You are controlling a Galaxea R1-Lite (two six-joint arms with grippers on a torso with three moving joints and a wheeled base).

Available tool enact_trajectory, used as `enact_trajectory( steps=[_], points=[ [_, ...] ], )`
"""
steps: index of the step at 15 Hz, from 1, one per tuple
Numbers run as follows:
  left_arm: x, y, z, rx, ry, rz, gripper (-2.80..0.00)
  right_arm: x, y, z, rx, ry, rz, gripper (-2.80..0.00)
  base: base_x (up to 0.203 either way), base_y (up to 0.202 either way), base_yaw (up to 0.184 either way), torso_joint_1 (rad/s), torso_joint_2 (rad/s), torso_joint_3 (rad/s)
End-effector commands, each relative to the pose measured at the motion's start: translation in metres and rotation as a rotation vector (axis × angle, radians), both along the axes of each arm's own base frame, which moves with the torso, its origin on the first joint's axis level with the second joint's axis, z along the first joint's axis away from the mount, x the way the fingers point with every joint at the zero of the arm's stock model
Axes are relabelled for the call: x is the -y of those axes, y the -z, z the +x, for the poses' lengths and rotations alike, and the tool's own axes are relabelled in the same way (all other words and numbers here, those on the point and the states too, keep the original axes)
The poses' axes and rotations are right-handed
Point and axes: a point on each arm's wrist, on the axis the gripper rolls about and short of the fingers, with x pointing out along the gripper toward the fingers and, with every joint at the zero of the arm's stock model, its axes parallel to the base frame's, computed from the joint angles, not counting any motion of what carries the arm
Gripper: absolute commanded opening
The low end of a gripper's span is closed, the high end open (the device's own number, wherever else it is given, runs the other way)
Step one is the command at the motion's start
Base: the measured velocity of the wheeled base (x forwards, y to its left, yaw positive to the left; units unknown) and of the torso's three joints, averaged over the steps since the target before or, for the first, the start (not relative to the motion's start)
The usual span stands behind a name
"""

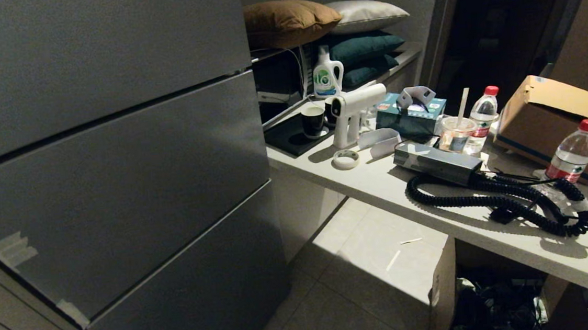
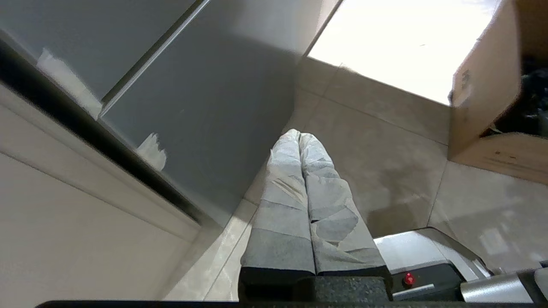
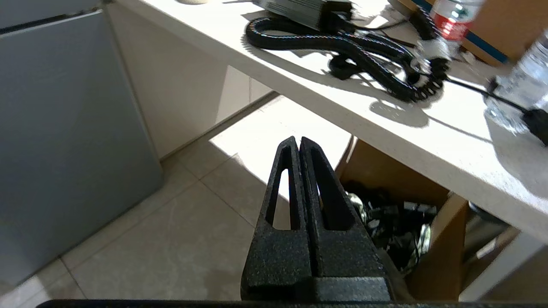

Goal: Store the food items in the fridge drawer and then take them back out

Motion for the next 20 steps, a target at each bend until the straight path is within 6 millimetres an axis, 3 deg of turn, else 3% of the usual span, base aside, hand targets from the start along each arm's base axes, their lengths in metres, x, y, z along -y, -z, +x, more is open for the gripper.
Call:
enact_trajectory(
  steps=[1,3,6,9,12,20],
  points=[
    [-0.001,0.002,-0.002,0.023,-0.041,0.006,-2.80,0.000,0.001,0.000,0.002,-0.004,-0.004,-2.80,0.000,0.000,0.000,0.000,0.00,0.000],
    [0.000,0.002,-0.005,0.054,-0.123,-0.003,-2.80,0.000,0.001,0.000,0.000,-0.002,-0.001,-2.80,0.000,0.000,0.000,0.000,0.00,0.000],
    [0.000,0.003,-0.012,0.141,-0.098,-0.027,-2.80,0.001,0.001,0.000,0.004,0.022,0.067,-2.80,0.000,0.000,0.000,0.000,0.00,0.000],
    [0.000,0.005,-0.023,0.287,-0.056,-0.026,-2.80,0.001,0.001,0.000,0.005,0.030,0.027,-2.80,0.000,0.000,0.000,0.000,0.00,0.000],
    [-0.001,0.005,-0.023,0.288,-0.106,-0.113,-2.80,0.001,0.001,0.000,0.008,0.031,0.051,-2.80,0.000,0.000,0.000,0.000,0.00,0.000],
    [-0.001,0.005,-0.023,0.288,-0.107,-0.113,-2.80,0.001,0.001,0.000,0.017,0.034,0.066,-2.80,0.000,0.000,0.000,0.000,0.00,0.000]
  ],
)
